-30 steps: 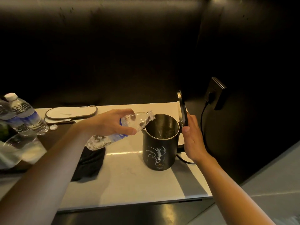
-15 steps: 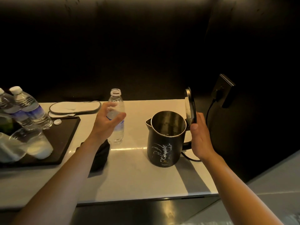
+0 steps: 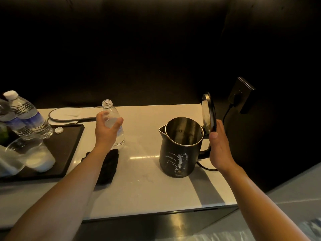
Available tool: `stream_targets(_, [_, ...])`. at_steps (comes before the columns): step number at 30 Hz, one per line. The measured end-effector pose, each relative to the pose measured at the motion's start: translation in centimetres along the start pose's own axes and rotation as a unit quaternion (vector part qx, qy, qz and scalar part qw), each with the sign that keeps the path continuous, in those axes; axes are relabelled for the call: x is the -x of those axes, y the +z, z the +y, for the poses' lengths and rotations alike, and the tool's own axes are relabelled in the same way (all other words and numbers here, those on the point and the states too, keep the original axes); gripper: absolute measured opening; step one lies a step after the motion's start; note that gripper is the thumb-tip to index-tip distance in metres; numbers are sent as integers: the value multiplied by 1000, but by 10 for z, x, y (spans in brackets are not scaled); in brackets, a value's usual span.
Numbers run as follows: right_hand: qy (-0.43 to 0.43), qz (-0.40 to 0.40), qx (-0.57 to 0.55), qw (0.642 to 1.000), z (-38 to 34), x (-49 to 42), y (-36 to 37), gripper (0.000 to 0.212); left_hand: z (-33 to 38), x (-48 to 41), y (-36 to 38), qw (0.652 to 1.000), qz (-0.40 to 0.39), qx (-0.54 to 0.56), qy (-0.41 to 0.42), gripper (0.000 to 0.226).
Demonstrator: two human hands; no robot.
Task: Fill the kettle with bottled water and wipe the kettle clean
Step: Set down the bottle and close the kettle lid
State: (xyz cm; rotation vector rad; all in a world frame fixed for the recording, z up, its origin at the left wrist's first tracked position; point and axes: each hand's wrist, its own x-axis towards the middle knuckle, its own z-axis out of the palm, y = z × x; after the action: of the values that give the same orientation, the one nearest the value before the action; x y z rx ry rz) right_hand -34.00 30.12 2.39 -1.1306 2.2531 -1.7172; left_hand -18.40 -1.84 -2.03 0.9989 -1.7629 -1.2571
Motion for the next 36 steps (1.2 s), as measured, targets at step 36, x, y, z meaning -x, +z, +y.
stream_targets(36, [41, -225, 203, 952, -30, -27, -23, 90, 32, 100, 54, 935, -351, -15, 46, 62])
